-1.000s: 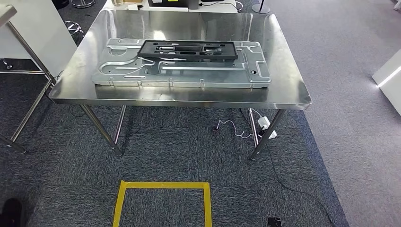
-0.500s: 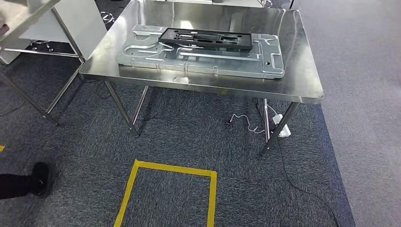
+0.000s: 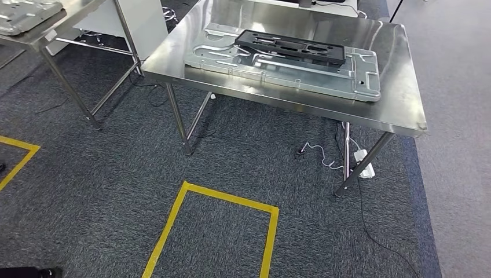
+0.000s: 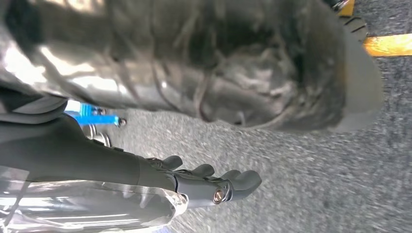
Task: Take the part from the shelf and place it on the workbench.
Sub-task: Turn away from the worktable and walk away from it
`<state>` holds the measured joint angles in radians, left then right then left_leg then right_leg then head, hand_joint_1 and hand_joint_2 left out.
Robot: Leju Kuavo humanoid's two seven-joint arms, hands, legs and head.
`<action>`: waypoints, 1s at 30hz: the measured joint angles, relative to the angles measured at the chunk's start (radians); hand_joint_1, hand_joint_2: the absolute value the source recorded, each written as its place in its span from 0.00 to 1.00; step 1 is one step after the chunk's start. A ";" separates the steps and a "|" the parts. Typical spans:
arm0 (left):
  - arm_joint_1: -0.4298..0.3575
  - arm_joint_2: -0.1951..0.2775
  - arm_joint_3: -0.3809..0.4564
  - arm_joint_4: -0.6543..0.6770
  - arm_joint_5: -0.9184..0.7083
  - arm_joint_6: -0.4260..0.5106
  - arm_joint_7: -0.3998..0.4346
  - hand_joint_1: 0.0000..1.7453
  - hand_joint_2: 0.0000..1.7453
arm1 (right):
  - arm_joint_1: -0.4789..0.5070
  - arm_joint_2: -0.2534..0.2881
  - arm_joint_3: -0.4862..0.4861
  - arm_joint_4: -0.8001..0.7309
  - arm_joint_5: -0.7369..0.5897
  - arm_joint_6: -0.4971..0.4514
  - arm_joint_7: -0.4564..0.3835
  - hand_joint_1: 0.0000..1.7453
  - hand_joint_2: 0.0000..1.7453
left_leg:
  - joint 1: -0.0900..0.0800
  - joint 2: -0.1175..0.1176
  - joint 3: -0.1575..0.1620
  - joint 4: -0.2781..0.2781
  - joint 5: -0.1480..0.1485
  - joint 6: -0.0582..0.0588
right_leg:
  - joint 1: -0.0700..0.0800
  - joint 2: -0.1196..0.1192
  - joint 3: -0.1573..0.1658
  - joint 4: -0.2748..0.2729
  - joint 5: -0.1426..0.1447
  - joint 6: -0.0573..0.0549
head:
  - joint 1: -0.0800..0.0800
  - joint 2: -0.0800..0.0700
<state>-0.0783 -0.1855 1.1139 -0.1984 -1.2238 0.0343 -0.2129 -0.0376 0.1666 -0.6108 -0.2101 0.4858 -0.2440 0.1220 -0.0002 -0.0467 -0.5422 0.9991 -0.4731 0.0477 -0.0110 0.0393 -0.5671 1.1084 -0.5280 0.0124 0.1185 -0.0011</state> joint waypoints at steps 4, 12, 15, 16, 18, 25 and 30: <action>-0.004 -0.005 0.000 0.000 0.000 0.000 0.000 0.00 0.00 | 0.001 -0.001 0.000 0.001 0.000 0.001 0.000 0.00 0.00 | 0.006 -0.039 -0.022 0.007 0.014 -0.023 | 0.004 0.040 0.046 -0.106 0.023 -0.018 | 0.001 0.000; -0.002 -0.004 0.000 0.000 -0.009 0.004 0.000 0.00 0.00 | 0.002 0.002 0.000 0.005 0.002 0.039 0.009 0.00 0.00 | 0.014 0.037 -0.148 0.282 -0.122 -0.061 | -0.004 -0.074 0.041 -0.125 0.042 -0.034 | 0.000 0.000; 0.000 -0.003 0.000 0.000 -0.011 0.006 0.000 0.00 0.00 | -0.001 0.004 0.000 0.006 0.004 0.066 0.022 0.00 0.00 | 0.018 0.067 -0.048 0.116 -0.046 -0.062 | -0.004 -0.107 0.033 -0.109 0.037 -0.026 | 0.000 0.000; -0.001 -0.002 0.000 0.000 -0.012 0.006 0.000 0.00 0.00 | -0.002 0.006 0.000 0.006 0.004 0.075 0.025 0.00 0.00 | 0.017 0.082 -0.013 0.052 -0.027 -0.059 | -0.003 -0.115 0.031 -0.104 0.035 -0.021 | 0.000 0.000; -0.003 -0.002 -0.001 0.000 -0.015 0.007 0.000 0.00 0.00 | -0.005 0.008 0.000 0.007 0.004 0.089 0.033 0.00 0.00 | 0.012 0.096 0.006 0.009 -0.023 -0.047 | -0.001 -0.126 0.031 -0.099 0.033 -0.009 | 0.000 0.000; -0.004 -0.001 -0.001 0.000 -0.015 0.015 0.008 0.00 0.00 | -0.007 0.011 0.000 0.007 0.020 0.121 0.038 0.00 0.00 | 0.011 0.045 -0.011 -0.002 0.010 -0.001 | -0.009 -0.048 -0.047 0.089 -0.093 0.024 | 0.000 0.000; -0.003 0.002 0.000 0.000 -0.009 0.019 0.019 0.00 0.00 | -0.004 0.011 0.000 0.007 0.038 0.133 0.037 0.00 0.00 | 0.004 -0.013 -0.024 0.008 0.017 -0.001 | -0.006 -0.021 -0.016 0.057 -0.038 0.009 | 0.000 0.000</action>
<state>-0.0814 -0.1835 1.1134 -0.1984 -1.2326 0.0538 -0.1943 -0.0412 0.1773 -0.6111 -0.2033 0.5240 -0.1110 0.1592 0.0039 -0.0599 -0.5666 1.0069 -0.4556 0.0465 -0.0171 0.0179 -0.5830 1.1650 -0.5661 0.0214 0.1187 -0.0011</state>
